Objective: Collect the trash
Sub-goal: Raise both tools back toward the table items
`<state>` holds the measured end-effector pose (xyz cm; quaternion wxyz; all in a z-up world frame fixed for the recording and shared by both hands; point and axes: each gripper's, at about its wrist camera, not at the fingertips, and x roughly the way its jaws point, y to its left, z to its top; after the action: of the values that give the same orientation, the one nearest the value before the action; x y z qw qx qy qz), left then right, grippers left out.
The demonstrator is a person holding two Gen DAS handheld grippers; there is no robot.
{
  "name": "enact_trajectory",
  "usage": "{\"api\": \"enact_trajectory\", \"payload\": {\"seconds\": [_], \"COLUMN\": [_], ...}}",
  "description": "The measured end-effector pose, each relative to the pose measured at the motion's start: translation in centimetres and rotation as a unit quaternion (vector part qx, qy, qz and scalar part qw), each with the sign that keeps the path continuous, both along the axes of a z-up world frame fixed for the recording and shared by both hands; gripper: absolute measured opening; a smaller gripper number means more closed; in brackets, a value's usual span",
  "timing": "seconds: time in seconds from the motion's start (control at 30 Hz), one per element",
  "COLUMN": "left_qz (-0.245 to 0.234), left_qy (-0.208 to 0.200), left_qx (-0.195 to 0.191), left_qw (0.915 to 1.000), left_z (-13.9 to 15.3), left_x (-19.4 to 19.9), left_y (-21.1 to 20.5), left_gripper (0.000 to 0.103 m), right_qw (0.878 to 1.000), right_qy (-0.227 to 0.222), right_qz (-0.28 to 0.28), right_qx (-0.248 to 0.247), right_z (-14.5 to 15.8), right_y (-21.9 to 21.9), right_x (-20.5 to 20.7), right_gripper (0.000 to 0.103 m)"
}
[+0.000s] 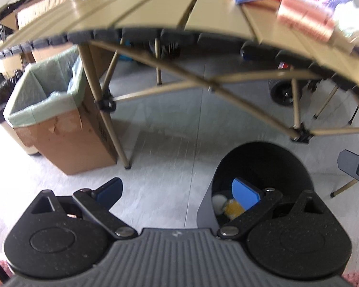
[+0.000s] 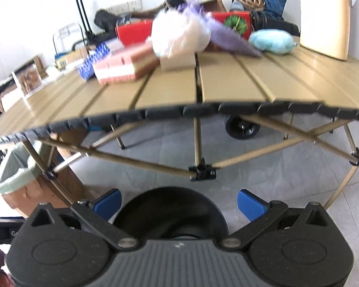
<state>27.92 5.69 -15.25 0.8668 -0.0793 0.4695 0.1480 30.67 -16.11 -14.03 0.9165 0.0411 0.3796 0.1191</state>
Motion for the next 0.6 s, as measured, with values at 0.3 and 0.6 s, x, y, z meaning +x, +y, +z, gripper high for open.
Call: {"api": "enact_trajectory", "payload": {"seconds": [0.3, 0.6], "left_qz": [0.015, 0.003], "left_qy": [-0.111, -0.186], "left_qx": [0.013, 0.033], "left_qw": [0.9936, 0.982], "left_z": [5.7, 10.2], "left_x": [-2.6, -3.4], "left_y": [-1.0, -2.2], "left_gripper": [0.1, 0.103], "right_qw": [0.998, 0.992], "right_qy": [-0.048, -0.107], "right_qz": [0.014, -0.002], "right_qx": [0.034, 0.064], "right_z": [3.8, 7.2], "right_y": [-2.8, -5.0], "right_x": [-2.1, -2.8], "right_gripper": [0.103, 0.103]}}
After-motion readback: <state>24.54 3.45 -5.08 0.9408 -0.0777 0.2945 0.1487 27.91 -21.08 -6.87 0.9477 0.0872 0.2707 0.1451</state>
